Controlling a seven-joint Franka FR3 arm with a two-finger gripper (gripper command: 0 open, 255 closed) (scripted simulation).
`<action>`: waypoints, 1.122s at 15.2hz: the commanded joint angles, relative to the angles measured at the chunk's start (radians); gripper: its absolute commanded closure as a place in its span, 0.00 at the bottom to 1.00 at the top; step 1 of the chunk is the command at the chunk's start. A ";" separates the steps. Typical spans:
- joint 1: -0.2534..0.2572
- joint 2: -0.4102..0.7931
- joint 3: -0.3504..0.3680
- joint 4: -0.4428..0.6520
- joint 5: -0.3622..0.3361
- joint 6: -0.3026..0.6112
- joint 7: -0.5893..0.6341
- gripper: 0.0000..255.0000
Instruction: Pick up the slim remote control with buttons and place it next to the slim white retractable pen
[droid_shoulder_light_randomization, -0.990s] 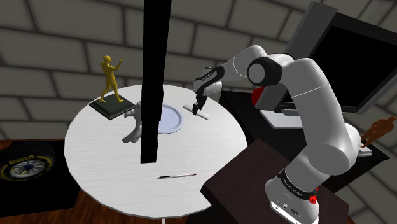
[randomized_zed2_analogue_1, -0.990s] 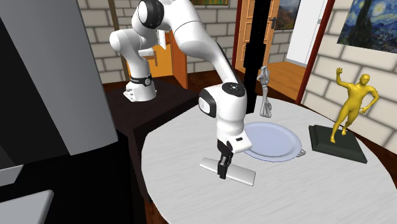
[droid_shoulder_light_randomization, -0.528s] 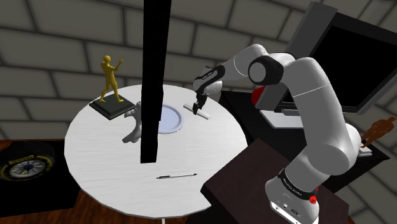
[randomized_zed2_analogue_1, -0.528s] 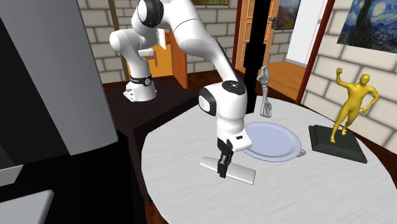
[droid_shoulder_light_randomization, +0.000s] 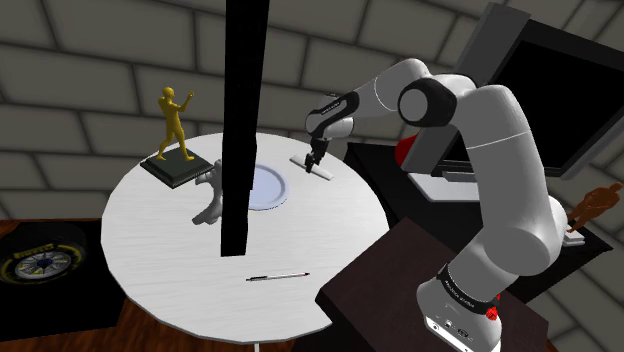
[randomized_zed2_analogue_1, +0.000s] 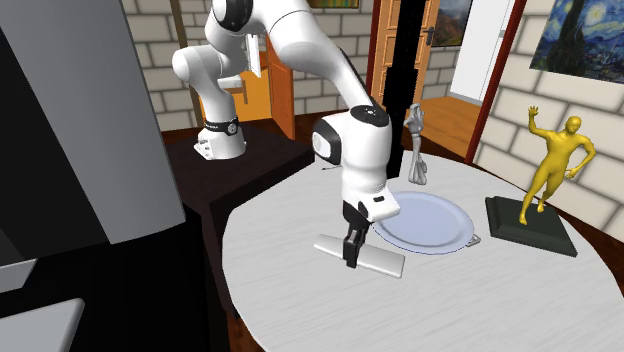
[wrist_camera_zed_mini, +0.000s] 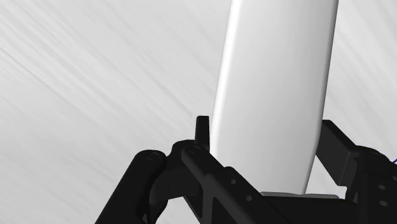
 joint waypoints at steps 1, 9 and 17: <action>0.003 -0.022 -0.003 -0.008 -0.003 -0.014 0.002 1.00; 0.039 -0.132 -0.012 -0.129 -0.013 -0.002 0.024 1.00; 0.163 -0.332 -0.011 -0.489 -0.024 0.161 0.121 1.00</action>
